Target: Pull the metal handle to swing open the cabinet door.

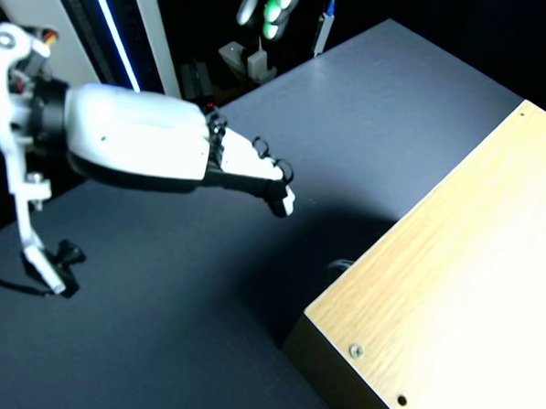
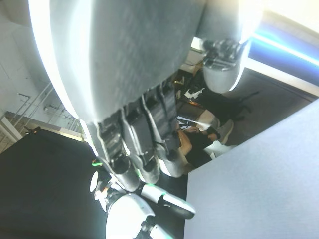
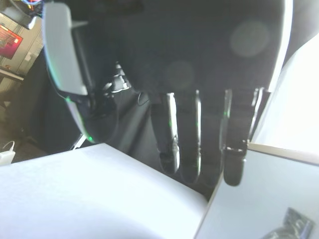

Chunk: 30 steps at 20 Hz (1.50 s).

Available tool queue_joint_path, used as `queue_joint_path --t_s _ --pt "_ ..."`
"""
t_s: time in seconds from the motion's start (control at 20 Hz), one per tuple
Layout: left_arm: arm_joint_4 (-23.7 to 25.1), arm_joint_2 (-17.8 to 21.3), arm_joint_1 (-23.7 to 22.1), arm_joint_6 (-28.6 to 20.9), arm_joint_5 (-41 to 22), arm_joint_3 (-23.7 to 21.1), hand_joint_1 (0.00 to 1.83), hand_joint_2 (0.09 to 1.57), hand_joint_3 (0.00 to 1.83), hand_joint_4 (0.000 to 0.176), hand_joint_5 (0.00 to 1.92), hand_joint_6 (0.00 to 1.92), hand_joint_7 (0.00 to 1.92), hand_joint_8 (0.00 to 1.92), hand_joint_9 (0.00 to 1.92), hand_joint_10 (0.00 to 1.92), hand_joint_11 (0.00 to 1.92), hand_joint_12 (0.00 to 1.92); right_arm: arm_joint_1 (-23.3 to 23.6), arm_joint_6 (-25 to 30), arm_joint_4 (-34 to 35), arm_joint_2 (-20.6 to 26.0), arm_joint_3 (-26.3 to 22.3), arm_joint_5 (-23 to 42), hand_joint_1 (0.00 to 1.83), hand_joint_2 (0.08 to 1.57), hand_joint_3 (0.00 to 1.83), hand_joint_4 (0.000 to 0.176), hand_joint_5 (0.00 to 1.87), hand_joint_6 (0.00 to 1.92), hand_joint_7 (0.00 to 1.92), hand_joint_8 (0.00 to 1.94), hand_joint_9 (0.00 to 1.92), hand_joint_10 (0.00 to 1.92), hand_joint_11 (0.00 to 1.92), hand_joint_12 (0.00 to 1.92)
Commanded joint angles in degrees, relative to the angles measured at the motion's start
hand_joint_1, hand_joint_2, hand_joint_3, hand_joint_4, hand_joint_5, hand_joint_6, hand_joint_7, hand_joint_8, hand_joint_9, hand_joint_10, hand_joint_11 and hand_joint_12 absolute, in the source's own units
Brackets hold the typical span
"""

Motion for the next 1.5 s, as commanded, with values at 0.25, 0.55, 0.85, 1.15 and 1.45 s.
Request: queue_joint_path --t_s 0.25,0.55,0.85,1.15,1.45 --pt "-5.7 0.3 -0.6 0.5 -1.3 0.0 0.0 1.16 0.01 0.0 0.27 0.0 0.32 0.0 0.29 0.0 0.0 0.67 0.3 0.7 3.8 -0.6 1.3 0.3 0.0 1.26 0.01 0.0 0.38 0.0 0.33 0.0 0.27 0.0 0.0 0.65" --pt "-5.7 0.3 -0.6 0.5 -1.3 0.0 0.0 1.16 0.0 0.0 0.28 0.01 0.32 0.01 0.3 0.01 0.0 0.65 0.2 3.2 7.0 -3.3 5.3 0.3 0.0 1.25 0.0 0.0 0.35 0.0 0.3 0.0 0.24 0.0 0.0 0.62" --pt "-5.7 0.3 -0.6 0.5 -1.3 0.0 0.0 1.17 0.0 0.0 0.27 0.0 0.31 0.0 0.28 0.0 0.0 0.62 -0.4 3.6 12.2 -5.3 7.1 -4.0 0.0 1.25 0.0 0.0 0.35 0.0 0.31 0.0 0.26 0.01 0.0 0.64" --pt "-5.7 0.3 -0.6 0.5 -1.3 0.0 0.0 1.5 0.03 0.0 0.29 0.0 0.31 0.0 0.27 0.0 0.0 0.61 -2.0 4.1 21.2 -5.6 9.2 -4.6 0.0 1.36 0.02 0.0 0.35 0.0 0.31 0.0 0.26 0.01 0.0 0.68" --pt "-5.7 0.3 -0.6 0.5 -1.3 0.0 0.0 1.57 0.08 0.0 0.33 0.01 0.34 0.01 0.3 0.0 0.01 0.65 -2.0 14.8 16.2 -5.2 9.1 -5.8 0.0 1.57 0.03 0.0 0.39 0.01 0.37 0.0 0.3 0.0 0.0 0.74"
